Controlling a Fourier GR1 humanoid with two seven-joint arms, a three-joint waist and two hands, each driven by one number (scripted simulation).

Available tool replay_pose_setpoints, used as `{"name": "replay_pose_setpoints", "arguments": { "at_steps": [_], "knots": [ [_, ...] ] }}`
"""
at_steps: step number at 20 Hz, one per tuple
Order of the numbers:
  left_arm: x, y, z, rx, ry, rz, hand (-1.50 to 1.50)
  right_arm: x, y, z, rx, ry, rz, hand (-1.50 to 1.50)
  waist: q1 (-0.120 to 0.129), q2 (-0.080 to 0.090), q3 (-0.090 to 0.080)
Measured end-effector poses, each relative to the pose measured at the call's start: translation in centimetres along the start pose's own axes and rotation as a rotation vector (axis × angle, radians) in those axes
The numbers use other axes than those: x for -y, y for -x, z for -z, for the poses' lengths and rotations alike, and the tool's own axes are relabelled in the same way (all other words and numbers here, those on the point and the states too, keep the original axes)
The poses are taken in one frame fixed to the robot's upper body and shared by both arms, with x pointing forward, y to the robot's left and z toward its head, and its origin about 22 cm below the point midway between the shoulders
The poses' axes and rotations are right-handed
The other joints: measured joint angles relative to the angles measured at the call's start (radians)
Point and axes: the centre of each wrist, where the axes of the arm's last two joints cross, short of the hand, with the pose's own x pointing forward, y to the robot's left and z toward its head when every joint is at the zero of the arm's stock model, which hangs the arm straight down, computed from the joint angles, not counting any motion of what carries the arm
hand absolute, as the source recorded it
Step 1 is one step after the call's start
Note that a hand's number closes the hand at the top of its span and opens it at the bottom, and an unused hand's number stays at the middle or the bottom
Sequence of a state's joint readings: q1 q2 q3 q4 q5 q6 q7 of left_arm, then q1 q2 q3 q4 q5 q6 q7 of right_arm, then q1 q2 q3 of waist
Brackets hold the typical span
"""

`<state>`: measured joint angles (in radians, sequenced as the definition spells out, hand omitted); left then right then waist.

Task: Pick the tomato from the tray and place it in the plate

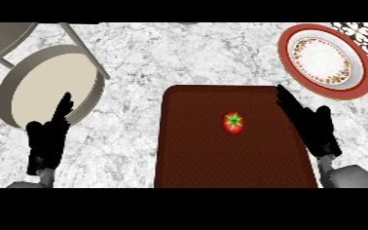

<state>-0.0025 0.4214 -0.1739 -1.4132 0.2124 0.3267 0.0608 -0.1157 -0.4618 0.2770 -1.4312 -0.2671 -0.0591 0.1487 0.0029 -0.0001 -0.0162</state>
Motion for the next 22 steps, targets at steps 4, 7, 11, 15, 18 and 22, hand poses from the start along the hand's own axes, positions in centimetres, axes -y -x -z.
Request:
{"name": "replay_pose_setpoints", "arguments": {
  "at_steps": [4, 7, 11, 15, 18, 22],
  "knots": [
    [0.2, 0.3, -0.5, -0.068, -0.072, -0.116, 0.0, 2.3, -3.3, -0.2, 0.137, 0.216, -0.007, 1.5, -0.02, -0.011, 0.015],
    [-1.1, 0.3, -1.2, -0.149, -0.061, -0.076, 0.0, 5.7, -5.4, -0.8, 0.21, 0.433, -0.121, 1.5, -0.049, -0.019, 0.023],
    [-2.6, 0.3, -1.9, -0.225, -0.039, -0.02, 0.0, 8.4, -5.3, -1.9, 0.228, 0.797, -0.174, -1.5, -0.084, -0.026, 0.032],
    [-2.9, -0.1, -1.8, -0.247, 0.001, 0.005, 0.0, 6.5, -4.8, -2.8, 0.315, 0.992, -0.131, -1.5, -0.08, -0.025, 0.035],
    [-2.8, -0.4, -1.6, -0.246, 0.03, -0.005, 0.0, 3.9, -3.8, -3.9, 0.344, 1.042, -0.132, -1.5, -0.067, -0.021, 0.035],
    [-2.6, -0.8, -1.3, -0.243, 0.053, -0.021, 0.0, 2.1, -2.9, -5.7, 0.305, 1.03, -0.182, -1.5, -0.051, -0.017, 0.031]
  ]
}}
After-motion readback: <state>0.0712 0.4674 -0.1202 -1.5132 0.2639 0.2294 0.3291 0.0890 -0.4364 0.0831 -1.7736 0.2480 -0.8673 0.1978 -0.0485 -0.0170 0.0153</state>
